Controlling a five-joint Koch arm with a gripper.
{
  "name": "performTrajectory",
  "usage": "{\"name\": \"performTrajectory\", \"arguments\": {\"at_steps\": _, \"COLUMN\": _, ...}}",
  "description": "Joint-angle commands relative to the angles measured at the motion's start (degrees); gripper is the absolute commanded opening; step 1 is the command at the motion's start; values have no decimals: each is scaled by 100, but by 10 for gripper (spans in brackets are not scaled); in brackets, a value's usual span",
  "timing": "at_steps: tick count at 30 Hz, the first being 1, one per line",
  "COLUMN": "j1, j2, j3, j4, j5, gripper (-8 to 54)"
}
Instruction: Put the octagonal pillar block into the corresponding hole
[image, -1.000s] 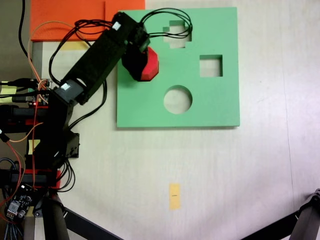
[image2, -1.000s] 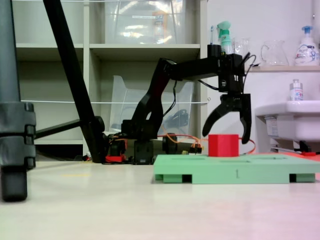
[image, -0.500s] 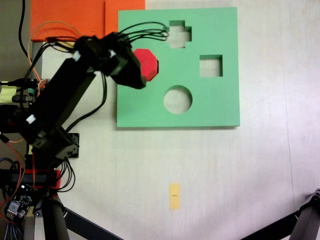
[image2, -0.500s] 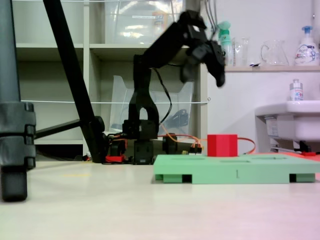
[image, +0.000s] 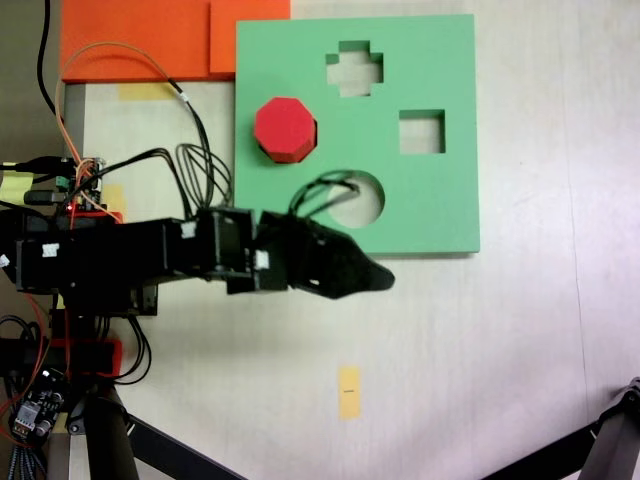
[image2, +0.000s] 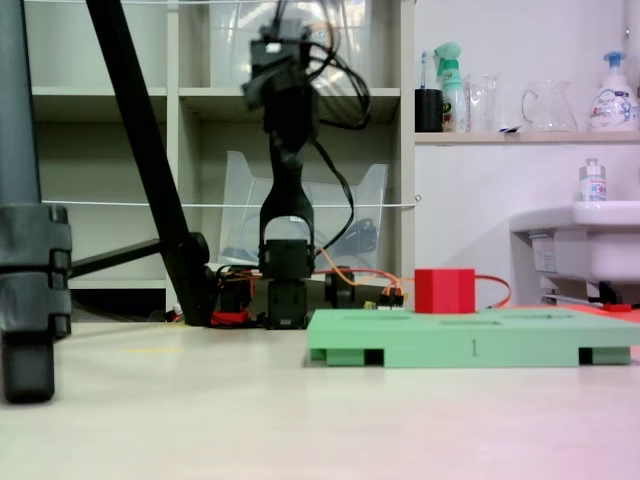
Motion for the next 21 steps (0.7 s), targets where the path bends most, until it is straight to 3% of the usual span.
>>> {"name": "performTrajectory", "arguments": {"at_steps": 1, "j1": 439, "j2": 325, "j3": 686, "j4": -2505, "j5": -360, "gripper": 388}}
{"name": "performTrajectory", "arguments": {"at_steps": 9, "j1": 580, "j2": 1371, "j3": 5713, "j4": -8385, "j5": -1485, "gripper": 346}}
{"name": "performTrajectory", "arguments": {"at_steps": 13, "j1": 334, "j2": 1116, "j3": 7567, "j4": -10714, "j5": -2127, "gripper": 347}}
{"name": "performTrajectory", "arguments": {"at_steps": 16, "j1": 360, "j2": 642, "j3": 8314, "j4": -11540, "j5": -2426, "gripper": 349}}
{"name": "performTrajectory", "arguments": {"at_steps": 21, "j1": 255, "j2": 2180, "j3": 9677, "j4": -10740, "j5": -2443, "gripper": 351}}
